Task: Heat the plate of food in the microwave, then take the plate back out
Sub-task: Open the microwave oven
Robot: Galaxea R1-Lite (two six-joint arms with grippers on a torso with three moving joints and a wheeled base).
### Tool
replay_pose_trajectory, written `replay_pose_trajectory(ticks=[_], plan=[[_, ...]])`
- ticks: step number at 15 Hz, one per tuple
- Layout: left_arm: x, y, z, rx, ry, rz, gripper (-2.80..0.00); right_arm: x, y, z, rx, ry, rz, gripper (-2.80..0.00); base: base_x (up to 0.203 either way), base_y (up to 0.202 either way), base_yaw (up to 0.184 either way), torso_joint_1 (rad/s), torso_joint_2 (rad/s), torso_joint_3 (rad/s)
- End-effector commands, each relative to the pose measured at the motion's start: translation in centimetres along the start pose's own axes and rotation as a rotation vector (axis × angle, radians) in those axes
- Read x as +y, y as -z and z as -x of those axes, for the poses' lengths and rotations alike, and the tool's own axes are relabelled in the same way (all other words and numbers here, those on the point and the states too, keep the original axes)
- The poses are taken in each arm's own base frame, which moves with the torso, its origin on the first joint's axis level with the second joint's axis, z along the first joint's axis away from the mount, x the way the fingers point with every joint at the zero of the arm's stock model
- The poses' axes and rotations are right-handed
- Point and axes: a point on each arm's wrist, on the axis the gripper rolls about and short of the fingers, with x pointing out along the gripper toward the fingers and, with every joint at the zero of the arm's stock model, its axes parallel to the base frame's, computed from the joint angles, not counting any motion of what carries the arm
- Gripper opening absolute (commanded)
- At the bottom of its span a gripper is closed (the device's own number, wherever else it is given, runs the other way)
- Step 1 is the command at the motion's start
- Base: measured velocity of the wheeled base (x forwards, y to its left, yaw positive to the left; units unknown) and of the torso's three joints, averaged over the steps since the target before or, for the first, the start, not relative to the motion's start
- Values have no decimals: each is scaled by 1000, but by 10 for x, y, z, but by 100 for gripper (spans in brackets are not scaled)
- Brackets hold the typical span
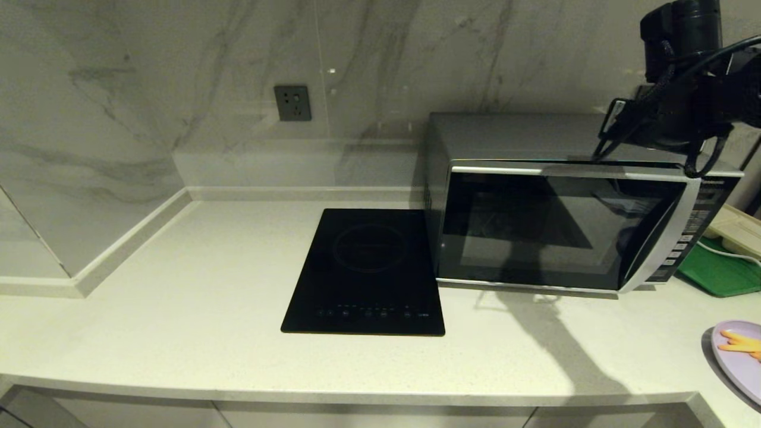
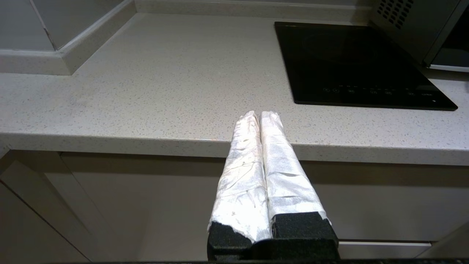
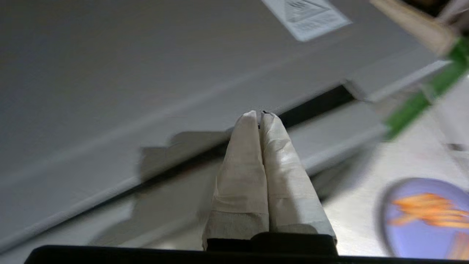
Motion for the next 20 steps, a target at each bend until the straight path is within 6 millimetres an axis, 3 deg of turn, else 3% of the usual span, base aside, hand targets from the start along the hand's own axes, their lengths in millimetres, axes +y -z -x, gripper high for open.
replay_pose_trajectory(ticks=[1, 4, 9, 14, 20], plan=[[0, 0, 0, 0, -1, 0, -280, 4, 8, -11, 71, -53, -10, -280, 0, 0, 0, 0, 0, 0], [0, 0, 0, 0, -1, 1, -280, -13, -7, 0, 111, -165, -24, -280, 0, 0, 0, 0, 0, 0], [0, 0, 0, 0, -1, 1, -280, -50, -32, -7, 54, -164, 109, -280, 0, 0, 0, 0, 0, 0], [0, 0, 0, 0, -1, 1, -280, -56, -20, -34, 111, -130, 103, -280, 0, 0, 0, 0, 0, 0], [0, 0, 0, 0, -1, 0, -280, -53, -8, -47, 166, -155, 91, -280, 0, 0, 0, 0, 0, 0]])
